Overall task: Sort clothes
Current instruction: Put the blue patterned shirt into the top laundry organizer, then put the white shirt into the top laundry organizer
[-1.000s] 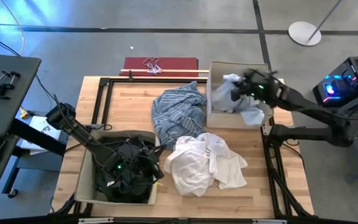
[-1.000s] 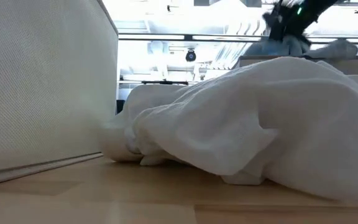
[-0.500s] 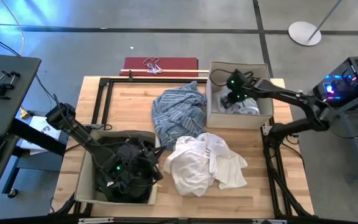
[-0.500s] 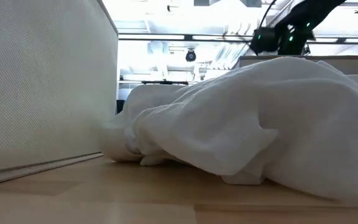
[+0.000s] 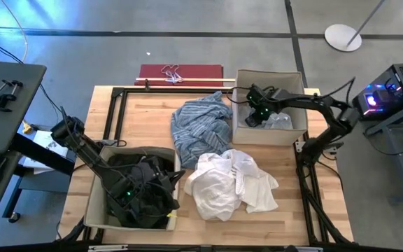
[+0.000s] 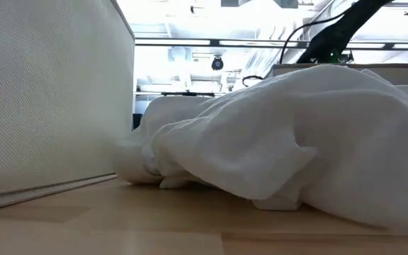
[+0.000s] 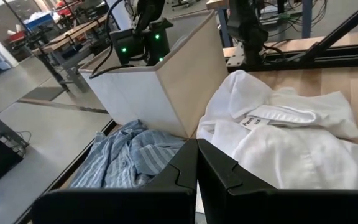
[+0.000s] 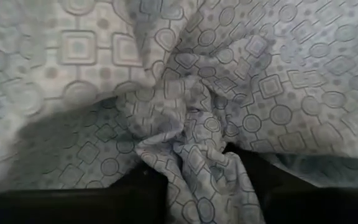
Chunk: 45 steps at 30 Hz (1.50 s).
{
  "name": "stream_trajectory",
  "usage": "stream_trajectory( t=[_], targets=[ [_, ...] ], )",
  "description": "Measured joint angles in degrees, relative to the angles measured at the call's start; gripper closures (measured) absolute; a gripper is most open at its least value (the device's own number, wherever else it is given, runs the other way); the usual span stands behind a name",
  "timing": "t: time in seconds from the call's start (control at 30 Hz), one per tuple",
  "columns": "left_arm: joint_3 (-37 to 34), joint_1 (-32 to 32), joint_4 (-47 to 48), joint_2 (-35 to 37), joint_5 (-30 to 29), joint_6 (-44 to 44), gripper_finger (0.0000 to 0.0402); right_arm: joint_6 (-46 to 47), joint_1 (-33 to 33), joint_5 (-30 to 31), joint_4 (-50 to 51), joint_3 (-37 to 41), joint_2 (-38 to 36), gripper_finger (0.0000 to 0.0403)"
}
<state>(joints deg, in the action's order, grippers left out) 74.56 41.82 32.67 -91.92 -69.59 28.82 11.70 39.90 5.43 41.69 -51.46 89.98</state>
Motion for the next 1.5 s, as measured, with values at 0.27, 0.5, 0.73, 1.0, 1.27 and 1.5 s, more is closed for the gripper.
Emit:
stream_trajectory(
  t=[0.27,0.5,0.73,1.0,1.27,1.5],
  targets=[
    [0.0,0.0,0.0,0.0,0.0,1.2,0.0401,-0.3,0.2,-2.2,-0.4,-0.1,2.5,0.0171],
    [0.0,0.0,0.0,0.0,0.0,1.6,0.0401,-0.2,1.7,-4.2,-0.2,0.0,1.9,0.0125],
    [0.0,0.0,0.0,0.0,0.0,1.1,0.0401,-0.4,2.9,-3.6,0.0,0.0,-4.9,0.0123],
    [0.0,0.0,0.0,0.0,0.0,1.0,0.0402,1.3,1.9,3.0,10.9,-9.9,-15.6,0.0123],
    [0.0,0.0,0.1,0.0,0.0,1.0,0.0401,3.7,-6.5,8.7,15.2,-24.2,-22.4,0.0123],
    [0.0,0.0,0.1,0.0,0.0,0.9,0.0402,1.0,-21.9,18.2,15.6,-31.7,-24.6,0.0123]
  ],
)
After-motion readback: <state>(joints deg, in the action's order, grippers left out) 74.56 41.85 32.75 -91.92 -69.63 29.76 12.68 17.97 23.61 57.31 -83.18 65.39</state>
